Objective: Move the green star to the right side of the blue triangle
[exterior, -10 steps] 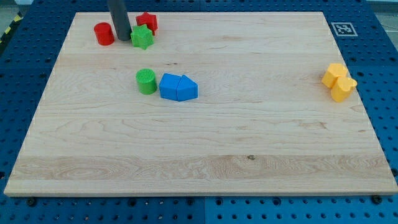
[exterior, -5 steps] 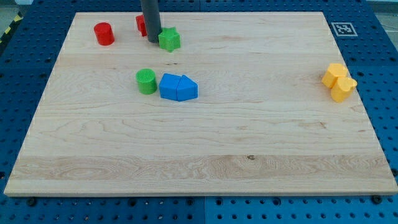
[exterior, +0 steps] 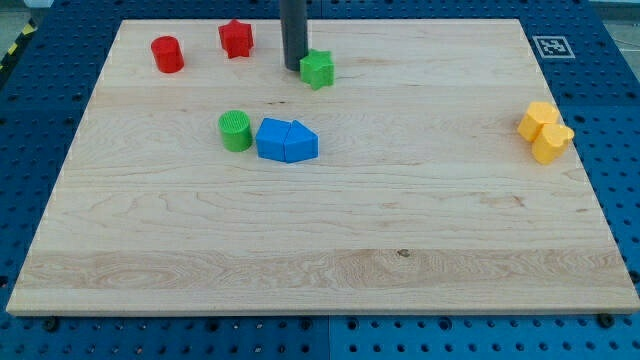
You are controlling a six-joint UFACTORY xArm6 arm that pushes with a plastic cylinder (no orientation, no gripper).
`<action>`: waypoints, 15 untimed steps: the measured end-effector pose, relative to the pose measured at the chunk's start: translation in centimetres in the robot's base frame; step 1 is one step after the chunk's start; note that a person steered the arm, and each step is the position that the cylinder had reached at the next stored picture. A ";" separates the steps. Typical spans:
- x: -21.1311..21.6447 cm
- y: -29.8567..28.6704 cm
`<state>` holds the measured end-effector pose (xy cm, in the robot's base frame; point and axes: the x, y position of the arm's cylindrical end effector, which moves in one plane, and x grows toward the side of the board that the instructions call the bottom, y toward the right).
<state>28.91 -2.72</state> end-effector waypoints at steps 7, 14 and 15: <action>1.1 8.1; 11.1 9.7; 12.8 9.7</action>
<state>41.70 6.95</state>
